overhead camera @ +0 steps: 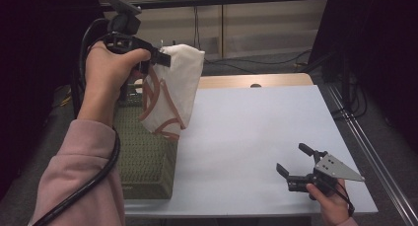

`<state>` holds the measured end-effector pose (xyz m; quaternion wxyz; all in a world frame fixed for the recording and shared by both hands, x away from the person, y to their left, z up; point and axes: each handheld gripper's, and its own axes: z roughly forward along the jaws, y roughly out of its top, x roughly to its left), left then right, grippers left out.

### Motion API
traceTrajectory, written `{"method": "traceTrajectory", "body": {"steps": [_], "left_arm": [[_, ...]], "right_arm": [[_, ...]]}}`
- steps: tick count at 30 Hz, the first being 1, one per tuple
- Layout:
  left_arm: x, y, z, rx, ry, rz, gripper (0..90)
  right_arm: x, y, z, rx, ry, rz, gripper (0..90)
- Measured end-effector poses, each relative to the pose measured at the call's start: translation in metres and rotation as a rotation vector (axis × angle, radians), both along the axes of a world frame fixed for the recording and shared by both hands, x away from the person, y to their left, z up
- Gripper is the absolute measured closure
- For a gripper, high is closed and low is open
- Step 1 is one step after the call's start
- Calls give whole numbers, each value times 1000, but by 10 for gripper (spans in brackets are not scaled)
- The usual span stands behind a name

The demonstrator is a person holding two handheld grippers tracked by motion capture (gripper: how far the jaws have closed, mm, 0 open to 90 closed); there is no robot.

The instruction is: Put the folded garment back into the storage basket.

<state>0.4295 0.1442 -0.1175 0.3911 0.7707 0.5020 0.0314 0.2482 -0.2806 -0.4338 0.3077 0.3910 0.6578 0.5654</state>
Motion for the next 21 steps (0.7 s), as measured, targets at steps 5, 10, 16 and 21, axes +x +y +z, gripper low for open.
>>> {"method": "traceTrajectory", "body": {"steps": [5, 10, 16, 21], "left_arm": [[-1, 10, -1, 13, 8, 4, 834], [-1, 14, -2, 1, 12, 16, 834], [-3, 21, -3, 0, 6, 34, 834], [-4, 23, -3, 4, 7, 41, 834]], "right_arm": [[0, 0, 0, -4, -2, 2, 7], [0, 0, 0, -6, -2, 2, 8], [1, 1, -1, 3, -18, 10, 7], [1, 1, 0, 5, -11, 7, 7]]}}
